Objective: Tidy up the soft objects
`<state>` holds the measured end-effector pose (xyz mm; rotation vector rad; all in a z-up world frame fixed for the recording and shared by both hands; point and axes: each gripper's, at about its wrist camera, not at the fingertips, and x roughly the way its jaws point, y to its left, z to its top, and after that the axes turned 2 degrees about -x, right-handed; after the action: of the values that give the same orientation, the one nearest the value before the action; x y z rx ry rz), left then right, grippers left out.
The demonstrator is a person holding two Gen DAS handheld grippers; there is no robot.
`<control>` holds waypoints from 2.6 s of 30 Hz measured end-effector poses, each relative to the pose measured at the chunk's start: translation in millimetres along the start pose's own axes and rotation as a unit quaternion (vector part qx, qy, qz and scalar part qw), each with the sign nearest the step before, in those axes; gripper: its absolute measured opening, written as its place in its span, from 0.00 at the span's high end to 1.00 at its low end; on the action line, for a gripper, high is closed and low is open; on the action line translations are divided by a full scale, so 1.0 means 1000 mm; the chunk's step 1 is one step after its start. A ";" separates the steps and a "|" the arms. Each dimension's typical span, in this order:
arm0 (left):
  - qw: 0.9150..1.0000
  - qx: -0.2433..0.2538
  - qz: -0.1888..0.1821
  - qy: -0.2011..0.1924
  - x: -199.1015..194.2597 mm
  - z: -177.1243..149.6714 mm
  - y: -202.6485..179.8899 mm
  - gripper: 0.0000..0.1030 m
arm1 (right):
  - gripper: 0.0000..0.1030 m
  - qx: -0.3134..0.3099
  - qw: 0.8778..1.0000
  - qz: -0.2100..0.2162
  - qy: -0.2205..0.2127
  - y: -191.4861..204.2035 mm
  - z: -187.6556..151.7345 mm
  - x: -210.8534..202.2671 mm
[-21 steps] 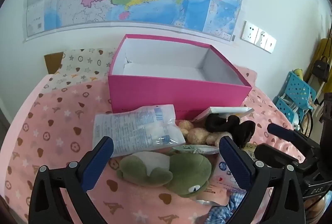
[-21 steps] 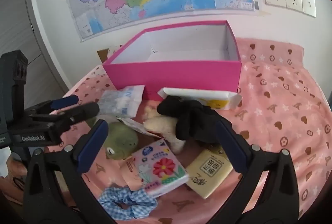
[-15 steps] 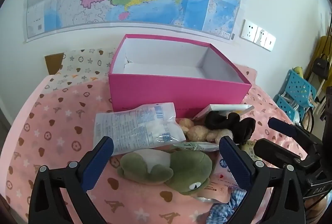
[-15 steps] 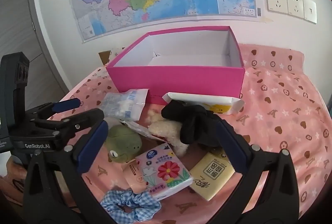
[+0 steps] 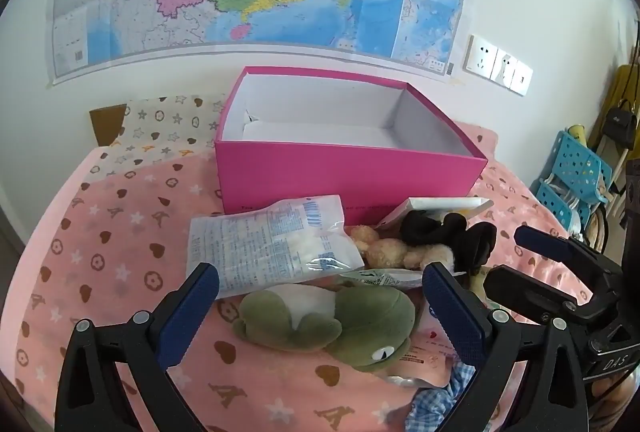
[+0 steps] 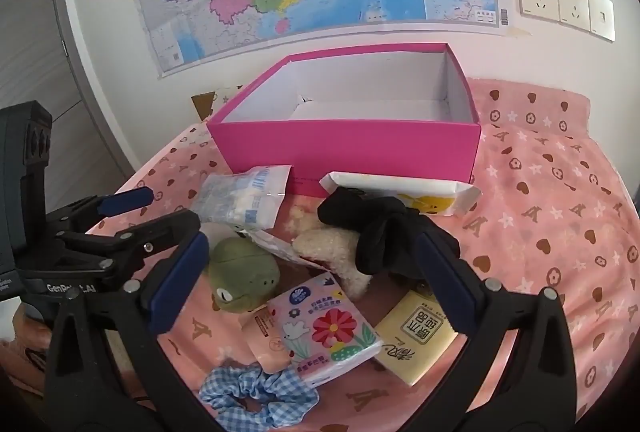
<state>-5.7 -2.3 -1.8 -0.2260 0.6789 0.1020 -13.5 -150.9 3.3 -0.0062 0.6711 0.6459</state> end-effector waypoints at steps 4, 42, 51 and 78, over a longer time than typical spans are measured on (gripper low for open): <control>1.000 0.001 0.000 0.000 -0.001 0.001 0.001 0.00 | 0.00 -0.001 1.000 0.000 0.001 0.001 0.000 0.003; 1.000 0.005 0.002 0.006 0.003 -0.005 0.004 0.00 | 0.00 0.006 1.000 0.011 0.006 0.003 -0.004 0.005; 1.000 0.005 0.002 0.006 0.003 -0.005 0.003 0.00 | 0.00 0.008 1.000 0.013 0.007 0.004 -0.004 0.004; 0.996 0.034 -0.065 0.058 -0.006 -0.045 0.004 0.00 | 0.11 0.028 0.996 0.040 0.071 -0.008 -0.054 -0.009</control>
<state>-38.4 -9.1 -33.0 -0.2112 0.7808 -0.0596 -45.2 -173.8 -35.7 0.0274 0.8293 0.7080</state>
